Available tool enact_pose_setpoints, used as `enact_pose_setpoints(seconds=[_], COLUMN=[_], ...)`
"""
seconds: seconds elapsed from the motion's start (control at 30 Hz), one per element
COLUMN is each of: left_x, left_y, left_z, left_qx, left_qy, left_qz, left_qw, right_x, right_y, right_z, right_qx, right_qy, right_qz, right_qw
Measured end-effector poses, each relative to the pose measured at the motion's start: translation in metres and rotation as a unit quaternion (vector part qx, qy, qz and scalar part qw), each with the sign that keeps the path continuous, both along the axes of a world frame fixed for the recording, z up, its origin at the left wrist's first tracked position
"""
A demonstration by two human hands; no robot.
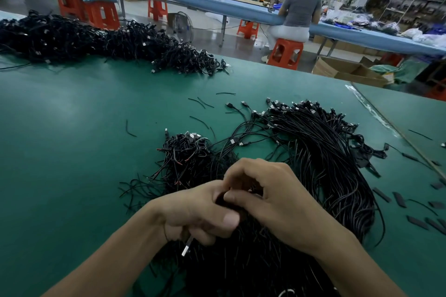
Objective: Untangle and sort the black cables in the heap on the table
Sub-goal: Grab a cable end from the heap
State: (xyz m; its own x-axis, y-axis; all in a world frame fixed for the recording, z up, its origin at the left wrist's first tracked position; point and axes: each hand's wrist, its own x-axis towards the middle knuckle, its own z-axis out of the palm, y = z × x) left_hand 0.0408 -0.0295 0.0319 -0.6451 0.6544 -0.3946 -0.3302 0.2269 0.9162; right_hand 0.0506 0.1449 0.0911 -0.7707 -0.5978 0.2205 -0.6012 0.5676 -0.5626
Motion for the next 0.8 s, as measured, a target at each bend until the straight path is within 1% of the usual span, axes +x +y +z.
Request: enact_pose_setpoints(seconds=[0.03, 0.1, 0.17, 0.23, 0.3, 0.47, 0.6, 0.8], left_x=[-0.001, 0.001, 0.004, 0.006, 0.005, 0.004, 0.003, 0.002], left_y=[0.002, 0.003, 0.004, 0.005, 0.007, 0.010, 0.012, 0.013], left_z=[0.000, 0.013, 0.015, 0.015, 0.013, 0.012, 0.009, 0.006], left_qx=[0.027, 0.066, 0.072, 0.080, 0.091, 0.076, 0.062, 0.024], left_qy=[-0.010, 0.000, 0.006, -0.019, -0.038, -0.020, 0.004, 0.033], left_qz=[-0.005, -0.041, -0.052, -0.043, -0.030, -0.024, -0.009, -0.004], left_qw=[1.000, 0.997, 0.996, 0.996, 0.995, 0.997, 0.998, 0.999], right_x=[0.000, 0.000, 0.002, 0.005, 0.008, 0.013, 0.015, 0.014], right_y=[-0.002, -0.001, -0.002, 0.000, -0.002, -0.003, -0.005, -0.005], right_z=[0.002, 0.000, 0.001, 0.002, 0.005, 0.010, 0.013, 0.011], right_qx=[0.012, 0.037, 0.062, 0.084, 0.083, 0.137, 0.172, 0.166], right_qy=[-0.009, -0.025, -0.036, -0.020, -0.010, 0.002, 0.017, -0.011], right_qz=[-0.003, -0.018, -0.046, -0.072, -0.084, -0.116, -0.124, -0.159], right_qw=[1.000, 0.999, 0.996, 0.994, 0.993, 0.984, 0.977, 0.973])
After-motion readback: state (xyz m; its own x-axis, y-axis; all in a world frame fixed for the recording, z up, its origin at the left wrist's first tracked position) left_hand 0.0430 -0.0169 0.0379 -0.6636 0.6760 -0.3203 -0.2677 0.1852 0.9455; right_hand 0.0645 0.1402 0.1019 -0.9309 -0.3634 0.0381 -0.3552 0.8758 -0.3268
